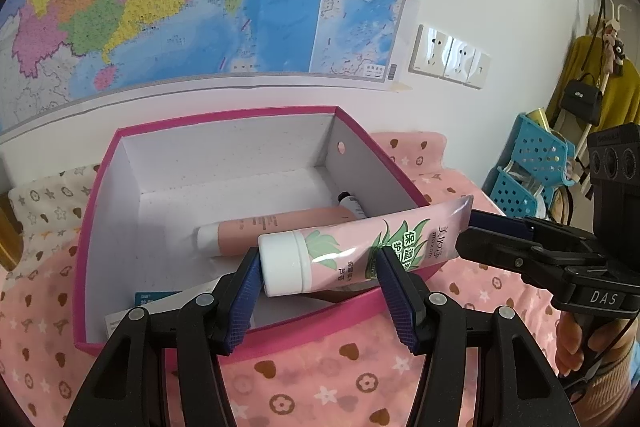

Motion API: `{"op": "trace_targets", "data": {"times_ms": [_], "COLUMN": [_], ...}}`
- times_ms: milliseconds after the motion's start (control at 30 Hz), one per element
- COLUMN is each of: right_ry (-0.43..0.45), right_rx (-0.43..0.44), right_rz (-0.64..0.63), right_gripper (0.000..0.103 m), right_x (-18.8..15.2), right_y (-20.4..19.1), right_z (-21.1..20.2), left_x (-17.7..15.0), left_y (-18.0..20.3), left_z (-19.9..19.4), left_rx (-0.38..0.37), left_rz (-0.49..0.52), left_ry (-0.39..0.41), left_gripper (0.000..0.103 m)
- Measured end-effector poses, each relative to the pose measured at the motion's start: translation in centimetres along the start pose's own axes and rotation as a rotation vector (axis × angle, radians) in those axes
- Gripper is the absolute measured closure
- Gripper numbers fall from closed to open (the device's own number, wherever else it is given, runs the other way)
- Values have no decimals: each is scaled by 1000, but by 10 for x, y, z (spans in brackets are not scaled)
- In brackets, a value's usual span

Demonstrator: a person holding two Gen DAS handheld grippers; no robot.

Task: Organize rigid objects
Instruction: 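Lower the aloe tube into the magenta box beside the other items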

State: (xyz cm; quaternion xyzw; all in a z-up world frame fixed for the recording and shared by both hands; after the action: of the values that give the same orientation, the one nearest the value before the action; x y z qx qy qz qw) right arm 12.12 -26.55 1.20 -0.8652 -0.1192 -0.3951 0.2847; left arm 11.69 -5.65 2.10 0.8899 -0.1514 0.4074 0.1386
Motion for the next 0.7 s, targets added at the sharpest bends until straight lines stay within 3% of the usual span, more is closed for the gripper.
{"op": "trace_targets", "data": {"times_ms": [700], "right_ry": [-7], "right_rx": [0], "right_rz": [-5], "right_gripper": [51], "right_x": [9], "right_y": [1], "right_z": [5], "left_x": [4], "left_y": [-6], "left_z": [8], "left_rx": [1], "left_rz": [-26], "left_ry": [-11], "left_gripper": [44]}}
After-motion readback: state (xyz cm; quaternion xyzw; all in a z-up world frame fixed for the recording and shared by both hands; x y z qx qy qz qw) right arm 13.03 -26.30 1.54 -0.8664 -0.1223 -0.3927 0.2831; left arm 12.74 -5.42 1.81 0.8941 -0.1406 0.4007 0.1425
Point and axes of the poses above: each gripper's, at about its wrist camera, not at the fingertips, and z roughly the way its jaws point, y to its right, x to its top, the point moved 1 cm from there along z, roughly the way its jaws point, and after that the axes turned 3 degrees about z, right-handed, at the moved point
